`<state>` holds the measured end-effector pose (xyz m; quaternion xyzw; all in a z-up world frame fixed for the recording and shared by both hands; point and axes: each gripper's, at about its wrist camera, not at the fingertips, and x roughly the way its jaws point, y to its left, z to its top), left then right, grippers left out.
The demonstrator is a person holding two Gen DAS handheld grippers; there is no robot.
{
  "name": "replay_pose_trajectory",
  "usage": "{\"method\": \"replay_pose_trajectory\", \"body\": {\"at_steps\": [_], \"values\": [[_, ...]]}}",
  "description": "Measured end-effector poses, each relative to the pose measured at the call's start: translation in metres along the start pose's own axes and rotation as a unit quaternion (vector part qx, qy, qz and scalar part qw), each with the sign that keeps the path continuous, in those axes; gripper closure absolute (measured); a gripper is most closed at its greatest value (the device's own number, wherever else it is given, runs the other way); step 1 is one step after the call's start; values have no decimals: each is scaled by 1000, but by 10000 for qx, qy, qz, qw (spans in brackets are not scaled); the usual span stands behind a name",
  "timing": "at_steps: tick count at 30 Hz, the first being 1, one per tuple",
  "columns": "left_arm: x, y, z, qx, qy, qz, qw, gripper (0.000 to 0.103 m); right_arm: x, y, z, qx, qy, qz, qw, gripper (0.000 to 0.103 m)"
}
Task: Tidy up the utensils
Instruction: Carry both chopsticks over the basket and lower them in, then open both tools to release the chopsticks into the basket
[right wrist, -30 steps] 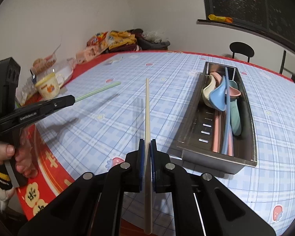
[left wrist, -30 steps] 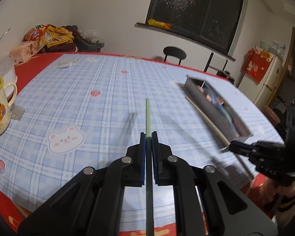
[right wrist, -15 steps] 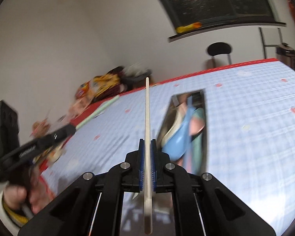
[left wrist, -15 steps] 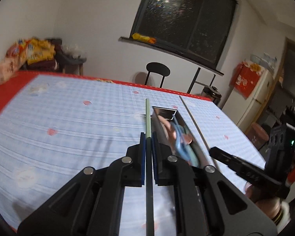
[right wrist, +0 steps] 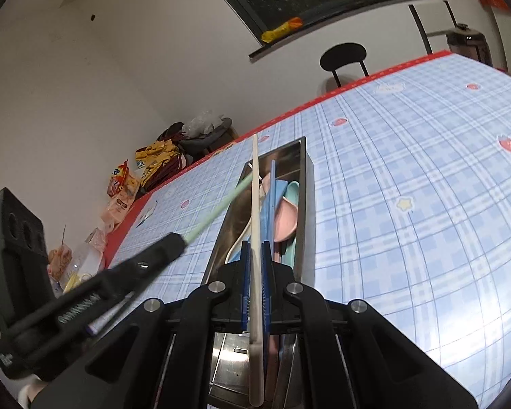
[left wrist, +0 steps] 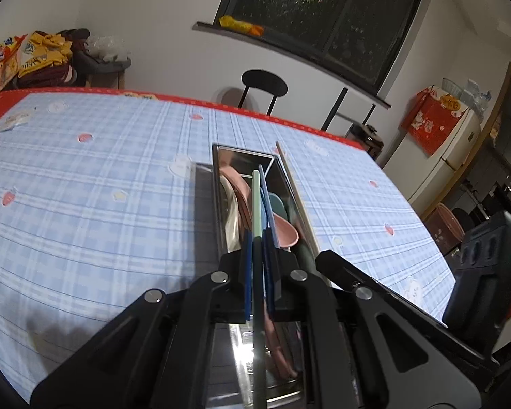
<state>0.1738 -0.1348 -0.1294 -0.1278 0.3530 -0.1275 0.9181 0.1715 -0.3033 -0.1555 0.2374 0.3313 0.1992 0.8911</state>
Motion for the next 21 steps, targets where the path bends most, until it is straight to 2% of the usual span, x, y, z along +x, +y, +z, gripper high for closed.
{"method": "replay_pose_trajectory", "body": {"at_steps": [9, 21], "values": [[19, -6, -5, -129, 138, 57, 9998, 93, 14, -8, 0, 167, 211, -103, 9996, 96], [32, -5, -8, -211, 388, -68, 9990, 93, 16, -9, 0, 113, 216, -164, 9996, 96]]}}
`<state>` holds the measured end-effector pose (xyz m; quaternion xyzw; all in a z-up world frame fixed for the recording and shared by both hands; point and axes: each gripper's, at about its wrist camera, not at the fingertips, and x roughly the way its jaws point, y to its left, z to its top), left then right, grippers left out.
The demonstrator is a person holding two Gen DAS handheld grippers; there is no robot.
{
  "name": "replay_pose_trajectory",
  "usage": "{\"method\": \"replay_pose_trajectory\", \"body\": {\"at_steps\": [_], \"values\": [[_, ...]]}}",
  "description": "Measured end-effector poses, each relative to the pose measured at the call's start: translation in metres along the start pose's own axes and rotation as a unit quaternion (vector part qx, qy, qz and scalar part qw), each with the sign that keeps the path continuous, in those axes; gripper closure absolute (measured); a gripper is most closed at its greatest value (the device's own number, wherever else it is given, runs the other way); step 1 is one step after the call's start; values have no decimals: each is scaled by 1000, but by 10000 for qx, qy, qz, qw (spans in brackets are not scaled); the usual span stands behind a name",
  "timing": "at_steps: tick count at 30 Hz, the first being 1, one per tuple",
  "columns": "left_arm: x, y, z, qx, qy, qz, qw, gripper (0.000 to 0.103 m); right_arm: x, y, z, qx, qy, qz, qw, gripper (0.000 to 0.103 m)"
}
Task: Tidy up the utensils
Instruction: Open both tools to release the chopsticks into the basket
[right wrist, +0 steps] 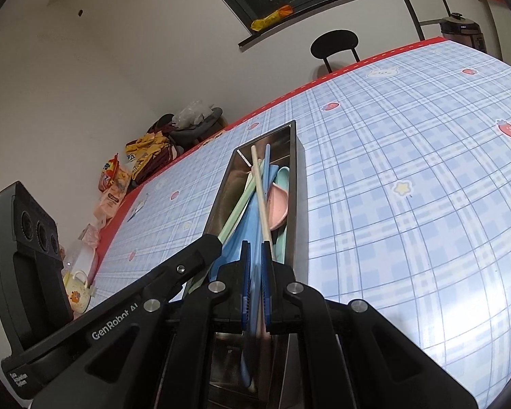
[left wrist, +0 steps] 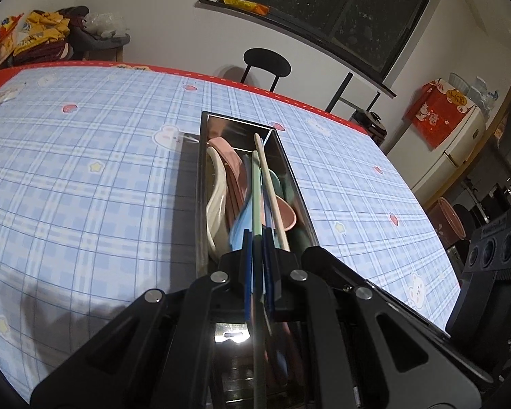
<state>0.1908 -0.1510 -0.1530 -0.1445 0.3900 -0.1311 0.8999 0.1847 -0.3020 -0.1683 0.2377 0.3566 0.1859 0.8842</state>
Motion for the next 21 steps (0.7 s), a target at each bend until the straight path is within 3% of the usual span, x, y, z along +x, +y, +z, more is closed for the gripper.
{"method": "replay_pose_trajectory", "body": {"at_steps": [7, 21], "values": [[16, 3, 7, -162, 237, -118, 9995, 93, -9, 1, 2, -62, -188, -74, 9998, 95], [20, -4, 9, 24, 388, -171, 9991, 92, -33, -9, 10, 8, -685, -405, 9968, 94]]}}
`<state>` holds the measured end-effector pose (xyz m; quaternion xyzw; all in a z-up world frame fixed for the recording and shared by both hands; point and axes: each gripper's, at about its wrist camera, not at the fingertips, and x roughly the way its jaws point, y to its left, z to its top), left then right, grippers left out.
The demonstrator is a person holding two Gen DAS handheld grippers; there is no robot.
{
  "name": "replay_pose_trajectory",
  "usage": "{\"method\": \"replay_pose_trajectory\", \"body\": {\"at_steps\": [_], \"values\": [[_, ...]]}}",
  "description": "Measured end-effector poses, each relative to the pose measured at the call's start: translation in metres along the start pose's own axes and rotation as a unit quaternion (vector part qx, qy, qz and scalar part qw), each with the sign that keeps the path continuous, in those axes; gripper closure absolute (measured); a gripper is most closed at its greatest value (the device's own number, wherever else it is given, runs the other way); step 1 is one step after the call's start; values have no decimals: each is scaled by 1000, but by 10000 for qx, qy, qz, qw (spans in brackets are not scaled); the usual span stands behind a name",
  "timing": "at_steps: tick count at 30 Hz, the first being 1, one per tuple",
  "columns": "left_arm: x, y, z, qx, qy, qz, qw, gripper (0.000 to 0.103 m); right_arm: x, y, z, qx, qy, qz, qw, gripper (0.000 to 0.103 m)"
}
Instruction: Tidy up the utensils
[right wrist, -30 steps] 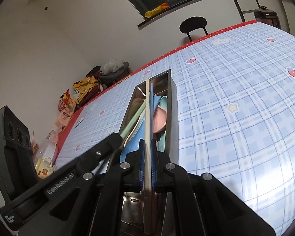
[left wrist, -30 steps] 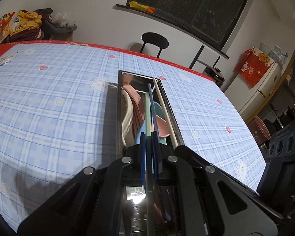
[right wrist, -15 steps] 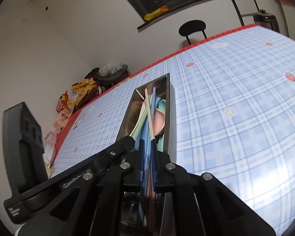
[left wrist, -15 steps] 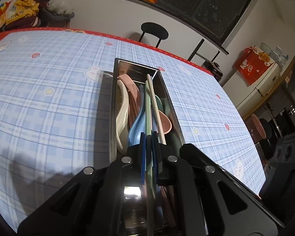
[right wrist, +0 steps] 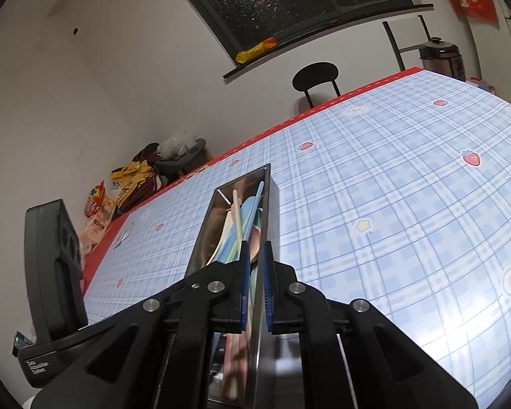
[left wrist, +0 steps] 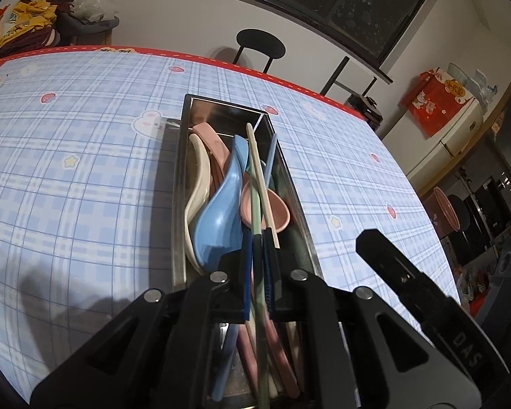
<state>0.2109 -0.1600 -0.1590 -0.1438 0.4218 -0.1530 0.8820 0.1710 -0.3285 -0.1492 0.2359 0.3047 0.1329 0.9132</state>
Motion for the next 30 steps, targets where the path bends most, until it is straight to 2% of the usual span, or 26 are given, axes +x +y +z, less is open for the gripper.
{"method": "replay_pose_trajectory", "body": {"at_steps": [2, 4, 9, 13, 18, 23, 25, 30], "values": [[-10, 0, 0, 55, -82, -6, 10000, 81, -1, -1, 0, 0, -2, -32, 10000, 89], [-25, 0, 0, 149, -210, 51, 9997, 77, -3, -1, 1, -31, -62, -110, 9999, 83], [-74, 9, 3, 454, -688, 454, 9956, 60, -9, 1, 2, -167, -229, -313, 9991, 62], [-114, 15, -3, 789, -956, 756, 9894, 48, -16, 14, 0, -553, -383, -627, 9958, 32], [-159, 20, -9, 1218, -1284, 990, 9792, 30, -40, 51, -4, -1327, -603, -1012, 9841, 7], [-200, 25, -18, 1495, -1591, 975, 9710, 10, -75, 79, -5, -1943, -609, -1204, 9716, 6], [-217, 26, -23, 1586, -1706, 942, 9679, 6, -90, 86, -5, -2069, -588, -1298, 9679, 6], [-253, 22, -34, 1821, -2000, 1141, 9559, 6, -133, 99, -8, -2315, -786, -1721, 9543, 6]]}}
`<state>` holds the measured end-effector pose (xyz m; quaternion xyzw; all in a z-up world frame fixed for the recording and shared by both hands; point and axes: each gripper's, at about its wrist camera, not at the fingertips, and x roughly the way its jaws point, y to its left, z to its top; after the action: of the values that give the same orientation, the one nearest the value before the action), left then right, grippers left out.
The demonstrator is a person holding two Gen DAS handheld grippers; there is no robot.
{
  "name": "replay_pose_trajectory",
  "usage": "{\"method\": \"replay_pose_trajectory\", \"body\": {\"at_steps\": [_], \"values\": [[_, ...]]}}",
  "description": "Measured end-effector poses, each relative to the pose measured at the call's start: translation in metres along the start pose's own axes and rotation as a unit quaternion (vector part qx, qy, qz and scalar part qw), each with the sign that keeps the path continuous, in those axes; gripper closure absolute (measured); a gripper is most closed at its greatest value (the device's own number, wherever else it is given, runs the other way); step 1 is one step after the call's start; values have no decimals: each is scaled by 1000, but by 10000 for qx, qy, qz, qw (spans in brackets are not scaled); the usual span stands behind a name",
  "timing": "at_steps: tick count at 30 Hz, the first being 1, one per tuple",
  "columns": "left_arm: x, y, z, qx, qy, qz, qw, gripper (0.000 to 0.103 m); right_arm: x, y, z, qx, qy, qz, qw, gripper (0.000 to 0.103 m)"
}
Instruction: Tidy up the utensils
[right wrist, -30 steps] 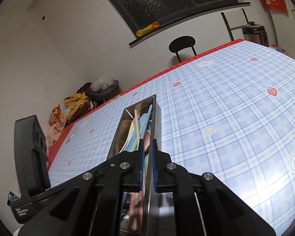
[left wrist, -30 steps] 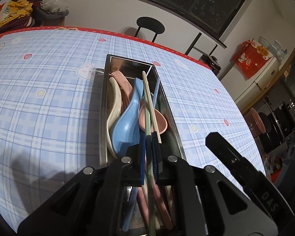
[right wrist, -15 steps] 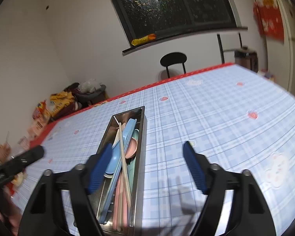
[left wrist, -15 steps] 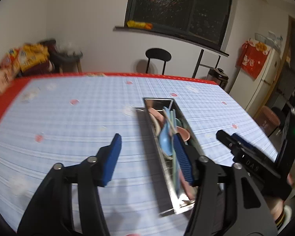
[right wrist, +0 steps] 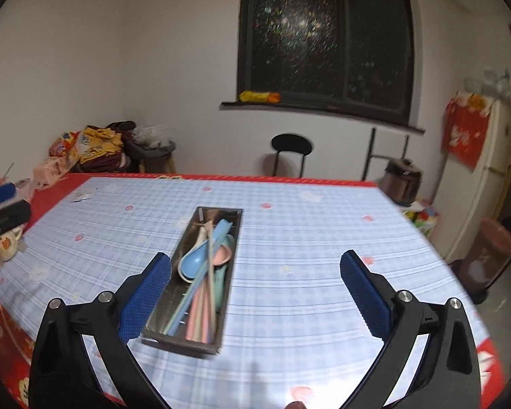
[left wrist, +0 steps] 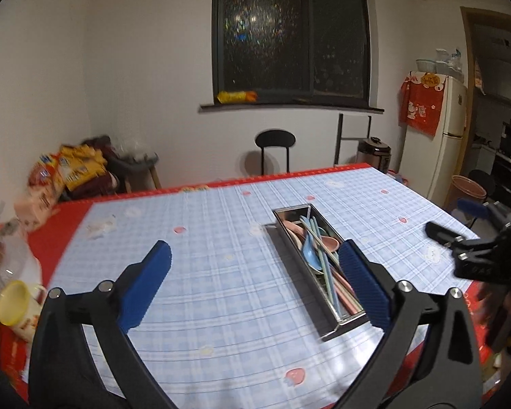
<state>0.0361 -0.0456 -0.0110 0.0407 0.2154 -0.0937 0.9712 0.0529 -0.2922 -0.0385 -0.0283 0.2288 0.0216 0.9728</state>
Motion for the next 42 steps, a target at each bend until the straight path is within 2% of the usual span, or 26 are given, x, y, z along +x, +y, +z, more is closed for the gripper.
{"method": "replay_pose_trajectory", "body": {"at_steps": [5, 8, 13, 27, 42], "values": [[-29, 2, 5, 69, -274, 179, 9994, 6, -41, -6, 4, -19, -274, -472, 9985, 6], [-41, 3, 6, 104, -395, 304, 9987, 6, -56, -8, 5, -3, -312, -680, 9972, 6], [-50, 2, 5, 88, -478, 288, 9984, 6, -70, -9, 2, -86, -329, -969, 9947, 6], [-42, -4, -4, -41, -342, 94, 9994, 6, -74, -16, -2, 20, -282, -1139, 9931, 6], [-32, -9, -6, -11, -195, 126, 9997, 6, -72, -15, -1, 29, -264, -1146, 9931, 6]]}}
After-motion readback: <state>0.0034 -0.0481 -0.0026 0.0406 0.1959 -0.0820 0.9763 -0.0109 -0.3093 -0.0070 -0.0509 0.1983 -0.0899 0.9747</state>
